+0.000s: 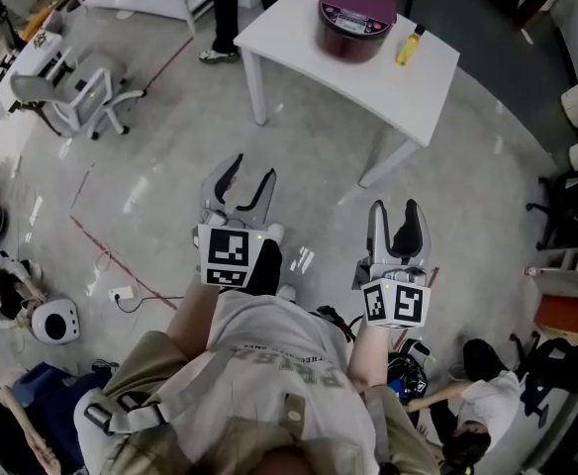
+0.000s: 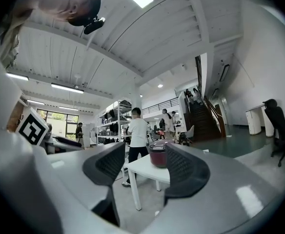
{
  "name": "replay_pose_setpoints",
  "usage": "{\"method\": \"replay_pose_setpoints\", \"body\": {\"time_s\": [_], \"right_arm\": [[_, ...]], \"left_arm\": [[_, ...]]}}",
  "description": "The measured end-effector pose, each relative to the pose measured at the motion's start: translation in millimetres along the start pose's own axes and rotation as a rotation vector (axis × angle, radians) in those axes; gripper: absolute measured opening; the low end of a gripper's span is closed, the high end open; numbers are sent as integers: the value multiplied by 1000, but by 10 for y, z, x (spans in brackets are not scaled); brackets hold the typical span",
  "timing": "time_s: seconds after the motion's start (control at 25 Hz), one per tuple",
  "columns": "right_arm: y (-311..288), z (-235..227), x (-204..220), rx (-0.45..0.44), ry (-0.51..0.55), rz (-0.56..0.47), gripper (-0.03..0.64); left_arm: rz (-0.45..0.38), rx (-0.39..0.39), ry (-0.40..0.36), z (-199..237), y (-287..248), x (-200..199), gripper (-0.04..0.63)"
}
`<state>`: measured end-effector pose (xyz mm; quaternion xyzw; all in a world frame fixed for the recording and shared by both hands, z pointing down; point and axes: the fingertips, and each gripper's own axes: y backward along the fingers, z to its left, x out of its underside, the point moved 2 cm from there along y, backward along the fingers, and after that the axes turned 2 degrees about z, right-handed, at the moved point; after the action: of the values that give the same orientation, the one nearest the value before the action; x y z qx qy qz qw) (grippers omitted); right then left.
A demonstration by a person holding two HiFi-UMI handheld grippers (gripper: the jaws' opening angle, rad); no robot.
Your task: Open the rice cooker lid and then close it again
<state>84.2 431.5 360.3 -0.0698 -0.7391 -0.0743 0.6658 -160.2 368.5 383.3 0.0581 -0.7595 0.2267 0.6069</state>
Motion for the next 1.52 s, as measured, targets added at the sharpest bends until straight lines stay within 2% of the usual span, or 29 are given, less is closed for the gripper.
{"method": "replay_pose_setpoints", "body": {"time_s": [0.76,1.16,1.52], "right_arm": [[-2138,-232,54,98,9,44,252],[-2930,-747,245,100,1,92,256],[-3804,-1447,266,17,-13,113,265]], "left_arm": [[1,159,-37,962,-2128,-433,230],[43,179,-26,979,-3062,-403,230],[56,165,-24,817,-4034,-640,230]]}}
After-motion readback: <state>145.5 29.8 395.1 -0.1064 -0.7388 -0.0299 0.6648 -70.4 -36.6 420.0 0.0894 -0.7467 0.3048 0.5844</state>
